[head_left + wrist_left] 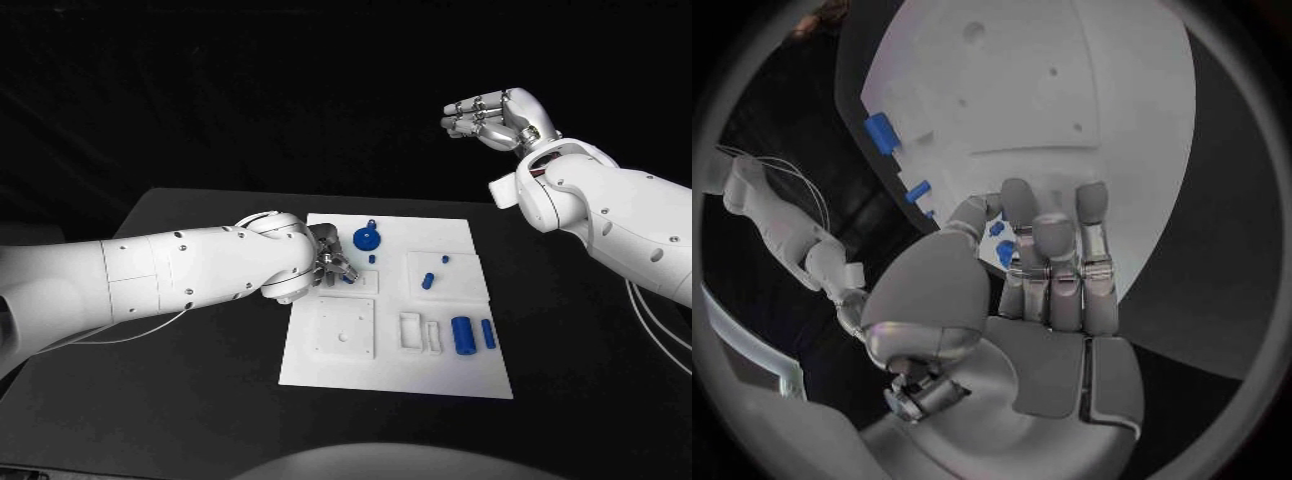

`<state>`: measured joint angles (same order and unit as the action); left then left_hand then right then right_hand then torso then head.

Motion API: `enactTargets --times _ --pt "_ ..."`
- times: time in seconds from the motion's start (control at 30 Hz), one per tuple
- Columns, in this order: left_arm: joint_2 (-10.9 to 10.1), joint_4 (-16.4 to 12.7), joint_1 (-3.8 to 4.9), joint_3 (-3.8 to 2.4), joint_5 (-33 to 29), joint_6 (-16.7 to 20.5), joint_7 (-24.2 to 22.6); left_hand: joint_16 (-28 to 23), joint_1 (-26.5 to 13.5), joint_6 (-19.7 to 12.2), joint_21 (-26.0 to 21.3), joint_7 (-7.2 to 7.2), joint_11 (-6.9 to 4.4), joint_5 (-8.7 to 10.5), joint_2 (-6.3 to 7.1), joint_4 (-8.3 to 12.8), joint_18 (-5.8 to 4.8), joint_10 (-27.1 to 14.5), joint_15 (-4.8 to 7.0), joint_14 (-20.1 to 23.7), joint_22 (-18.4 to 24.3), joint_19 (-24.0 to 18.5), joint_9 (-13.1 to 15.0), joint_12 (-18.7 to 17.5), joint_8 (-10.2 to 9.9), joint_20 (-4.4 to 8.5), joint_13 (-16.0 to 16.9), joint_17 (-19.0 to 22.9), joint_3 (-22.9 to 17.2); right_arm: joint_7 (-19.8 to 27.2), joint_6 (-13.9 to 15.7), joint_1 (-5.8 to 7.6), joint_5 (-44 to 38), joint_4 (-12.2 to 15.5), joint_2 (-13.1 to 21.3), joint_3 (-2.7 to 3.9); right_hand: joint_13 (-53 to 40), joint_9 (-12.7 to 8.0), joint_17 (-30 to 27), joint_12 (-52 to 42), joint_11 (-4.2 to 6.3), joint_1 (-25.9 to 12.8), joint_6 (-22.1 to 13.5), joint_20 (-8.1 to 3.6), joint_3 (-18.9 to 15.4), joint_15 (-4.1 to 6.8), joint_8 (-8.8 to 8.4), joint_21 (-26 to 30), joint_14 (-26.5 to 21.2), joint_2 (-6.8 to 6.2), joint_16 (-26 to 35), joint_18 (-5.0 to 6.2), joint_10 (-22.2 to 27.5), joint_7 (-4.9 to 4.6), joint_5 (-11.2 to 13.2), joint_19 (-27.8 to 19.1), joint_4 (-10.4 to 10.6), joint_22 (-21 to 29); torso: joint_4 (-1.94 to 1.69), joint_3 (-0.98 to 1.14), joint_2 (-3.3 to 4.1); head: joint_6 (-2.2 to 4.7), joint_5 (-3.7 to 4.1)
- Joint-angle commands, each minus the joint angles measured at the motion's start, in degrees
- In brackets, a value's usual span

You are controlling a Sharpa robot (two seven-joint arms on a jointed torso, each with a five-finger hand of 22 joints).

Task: Assemble the parts on the task board

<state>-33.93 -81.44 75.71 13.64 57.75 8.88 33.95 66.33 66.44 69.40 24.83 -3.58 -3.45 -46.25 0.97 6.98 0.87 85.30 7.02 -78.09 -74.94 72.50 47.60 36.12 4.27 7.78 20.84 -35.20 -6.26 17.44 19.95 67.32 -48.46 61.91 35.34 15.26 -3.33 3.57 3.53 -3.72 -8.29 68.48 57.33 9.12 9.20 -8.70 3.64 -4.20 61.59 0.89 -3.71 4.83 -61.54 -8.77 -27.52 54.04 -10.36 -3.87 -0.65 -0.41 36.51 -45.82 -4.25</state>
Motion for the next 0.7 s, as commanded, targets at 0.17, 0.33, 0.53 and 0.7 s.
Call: enactTargets --times 0.17,0.33,0.53,0.7 --pt "0.55 -0.07 -0.45 0.27 -2.54 -2.16 0.13 0.92 0.21 6.94 0.83 5.39 -1.43 2.15 0.39 2.08 0.74 1.47 0.01 -0.73 -1.15 0.30 0.53 0.81 0.05 -0.21 0.33 -1.11 -5.52 0.20 -0.65 -0.08 -0.22 0.00 -0.06 0.04 0.03 -0.09 -0.08 0.31 -0.03 0.07 -0.43 -0.12 0.28 0.02 -0.17 -0.09 -0.36 -0.67 0.18 0.79 0.52 -0.08 -0.05 -0.47 0.14 0.08 -0.02 -0.02 0.01 -0.15 -0.03" --pt "0.43 0.00 -0.43 0.25 -2.89 -1.82 0.14 1.14 0.10 7.16 1.18 5.43 -1.47 1.99 0.73 2.17 0.81 1.47 0.05 -0.89 -1.12 0.21 0.75 0.98 0.06 -0.19 0.38 -1.46 -6.16 0.20 -0.67 -0.13 -0.19 0.02 -0.03 0.04 0.03 -0.09 -0.08 0.31 -0.03 0.07 -0.43 -0.12 0.28 0.02 -0.17 -0.09 -0.36 -0.67 0.18 0.79 0.52 -0.08 -0.05 -0.47 0.14 0.08 -0.01 -0.04 0.03 -0.15 -0.01" --pt "0.38 0.14 -0.29 0.24 -3.21 -1.96 0.07 1.66 0.03 7.76 1.44 5.65 -1.58 3.08 0.86 2.10 0.80 1.48 0.06 -1.15 -1.12 0.22 0.98 1.55 0.19 -0.24 0.61 -2.27 -6.11 0.21 -0.71 -0.16 -0.12 0.03 -0.06 0.04 0.03 -0.09 -0.08 0.31 -0.03 0.07 -0.43 -0.12 0.28 0.02 -0.17 -0.09 -0.36 -0.67 0.18 0.79 0.52 -0.08 -0.05 -0.47 0.14 0.08 -0.03 -0.01 0.02 -0.06 0.04" --pt "0.51 0.48 -0.18 0.23 -3.57 -2.27 0.07 2.25 0.07 8.20 1.65 5.81 -1.63 3.85 0.72 1.87 0.84 1.47 0.04 -1.36 -1.12 0.20 1.44 2.13 0.30 -0.34 0.85 -3.18 -5.87 0.19 -0.77 -0.17 -0.07 0.03 -0.09 0.04 0.03 -0.09 -0.08 0.31 -0.03 0.07 -0.43 -0.12 0.28 0.02 -0.17 -0.09 -0.36 -0.67 0.18 0.79 0.52 -0.08 -0.05 -0.47 0.14 0.08 -0.02 -0.01 0.03 -0.07 0.04"
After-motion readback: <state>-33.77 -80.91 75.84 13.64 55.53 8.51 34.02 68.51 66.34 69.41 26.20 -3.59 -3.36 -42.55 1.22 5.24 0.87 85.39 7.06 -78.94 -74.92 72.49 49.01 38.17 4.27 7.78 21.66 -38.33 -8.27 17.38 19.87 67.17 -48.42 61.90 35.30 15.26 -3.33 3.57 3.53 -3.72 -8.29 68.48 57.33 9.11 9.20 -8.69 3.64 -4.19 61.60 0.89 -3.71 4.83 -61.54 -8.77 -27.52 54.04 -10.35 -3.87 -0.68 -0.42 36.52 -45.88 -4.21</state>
